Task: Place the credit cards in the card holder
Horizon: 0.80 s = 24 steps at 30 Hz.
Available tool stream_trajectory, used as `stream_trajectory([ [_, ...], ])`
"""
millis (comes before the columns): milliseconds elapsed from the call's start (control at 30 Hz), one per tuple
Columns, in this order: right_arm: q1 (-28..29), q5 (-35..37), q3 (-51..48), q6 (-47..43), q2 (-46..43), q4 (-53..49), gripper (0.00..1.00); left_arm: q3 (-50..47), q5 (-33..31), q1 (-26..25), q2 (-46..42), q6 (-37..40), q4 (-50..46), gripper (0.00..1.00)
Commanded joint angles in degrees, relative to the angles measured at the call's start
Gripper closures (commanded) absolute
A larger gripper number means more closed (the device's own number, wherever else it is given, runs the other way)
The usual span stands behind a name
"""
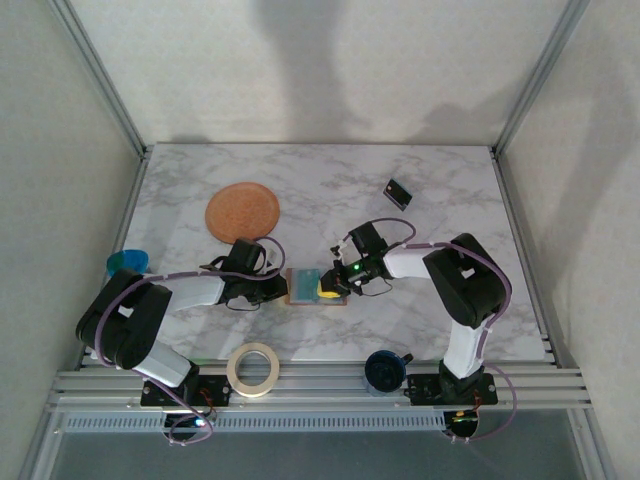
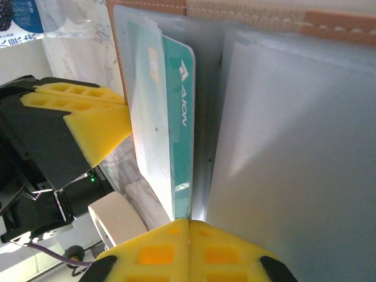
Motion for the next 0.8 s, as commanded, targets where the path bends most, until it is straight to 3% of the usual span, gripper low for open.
stream_trajectory([
  [0, 1.55, -0.81, 1.75, -0.07, 1.17, 0.01, 0.99, -0.58, 0.96, -0.76, -0.22, 0.17, 0.94, 0.94],
  [367, 3.34, -0.91, 4.78, -1.42, 3.19, -2.13, 0.99, 0.18, 1.15, -0.79, 0.17, 0.6, 0.56, 0.96],
  [567, 2.36, 2.96, 4.85, -6.53, -2.51, -10.37, 0.71, 0.54, 0.58, -0.77, -0.63, 1.73, -1.24, 0.97],
  [767, 2.08, 13.43, 6.13, -13.65, -11.42, -24.2, 0.6, 0.65, 0.75, -0.76, -1.87, 2.02, -1.93, 0.99],
])
